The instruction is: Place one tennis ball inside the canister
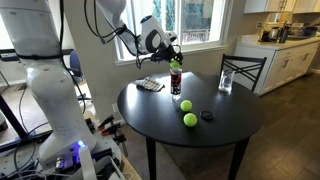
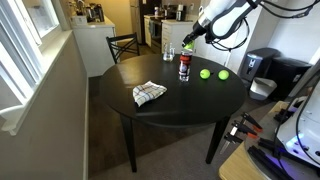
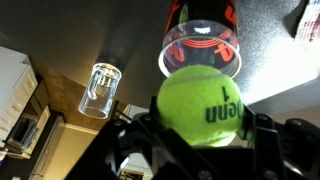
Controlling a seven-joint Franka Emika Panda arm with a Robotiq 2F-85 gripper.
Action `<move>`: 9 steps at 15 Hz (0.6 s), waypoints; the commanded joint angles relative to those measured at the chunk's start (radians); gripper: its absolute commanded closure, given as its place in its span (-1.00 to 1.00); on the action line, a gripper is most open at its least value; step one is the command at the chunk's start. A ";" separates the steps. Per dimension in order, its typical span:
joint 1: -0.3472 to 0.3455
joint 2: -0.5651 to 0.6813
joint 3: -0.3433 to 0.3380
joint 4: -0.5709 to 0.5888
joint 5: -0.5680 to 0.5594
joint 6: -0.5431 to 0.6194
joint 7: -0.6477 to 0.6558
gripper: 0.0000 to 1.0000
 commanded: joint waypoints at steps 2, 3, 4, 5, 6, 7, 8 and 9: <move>0.014 0.008 -0.011 -0.006 -0.017 0.014 0.024 -0.84; 0.014 0.007 -0.010 -0.007 -0.015 0.015 0.022 -0.87; 0.013 0.006 -0.008 -0.009 -0.013 0.016 0.019 -0.94; 0.013 0.007 -0.007 -0.008 -0.012 0.018 0.019 -1.00; 0.013 0.006 -0.008 -0.008 -0.012 0.019 0.019 -1.00; 0.013 0.005 -0.007 -0.009 -0.011 0.019 0.018 -1.00; 0.013 0.005 -0.007 -0.009 -0.012 0.019 0.018 -1.00; 0.012 0.005 -0.008 -0.009 -0.011 0.019 0.018 -1.00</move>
